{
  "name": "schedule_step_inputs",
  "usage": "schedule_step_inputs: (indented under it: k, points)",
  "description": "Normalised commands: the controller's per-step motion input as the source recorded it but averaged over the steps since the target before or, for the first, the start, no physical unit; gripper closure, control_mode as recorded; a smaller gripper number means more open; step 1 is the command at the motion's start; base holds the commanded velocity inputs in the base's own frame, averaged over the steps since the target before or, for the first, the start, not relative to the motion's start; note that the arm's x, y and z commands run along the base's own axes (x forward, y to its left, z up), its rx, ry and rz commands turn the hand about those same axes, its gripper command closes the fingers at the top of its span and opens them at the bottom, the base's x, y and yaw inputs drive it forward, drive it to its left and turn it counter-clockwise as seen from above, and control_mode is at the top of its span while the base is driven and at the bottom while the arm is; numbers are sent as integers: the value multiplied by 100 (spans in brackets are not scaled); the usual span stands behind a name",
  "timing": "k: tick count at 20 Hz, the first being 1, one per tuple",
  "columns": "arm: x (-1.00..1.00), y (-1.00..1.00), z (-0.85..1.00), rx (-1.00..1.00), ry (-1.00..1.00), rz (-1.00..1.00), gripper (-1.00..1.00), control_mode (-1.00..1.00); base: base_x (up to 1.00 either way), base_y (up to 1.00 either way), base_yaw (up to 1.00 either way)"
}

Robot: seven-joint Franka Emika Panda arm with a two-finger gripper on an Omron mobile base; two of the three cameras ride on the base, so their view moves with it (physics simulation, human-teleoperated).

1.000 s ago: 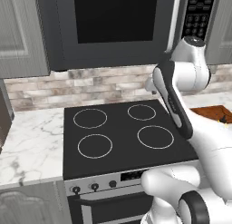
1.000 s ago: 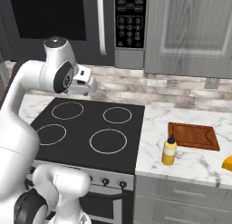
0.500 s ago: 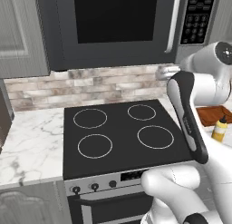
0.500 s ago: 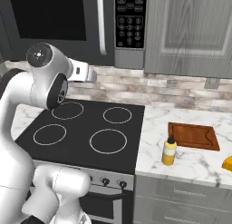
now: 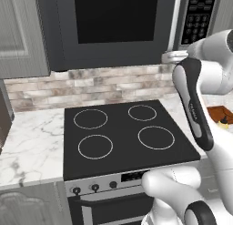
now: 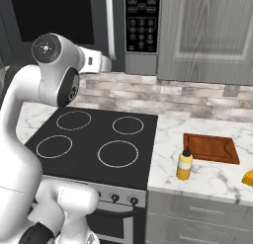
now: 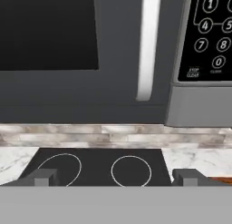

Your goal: Retrieve the reheated potato from the microwave, then place the potato, cheese, and condiment on the cutting board.

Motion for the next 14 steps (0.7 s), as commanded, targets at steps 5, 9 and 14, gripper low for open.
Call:
schedule_step_inputs:
  k: [5,9,14]
  points:
    - [51,-7,30,0,6,0,-100,-100,0,0,0]
    - [44,-15,28,0,1,0,-100,-100,0,0,0]
    - [35,-20,26,0,0,0,-100,-100,0,0,0]
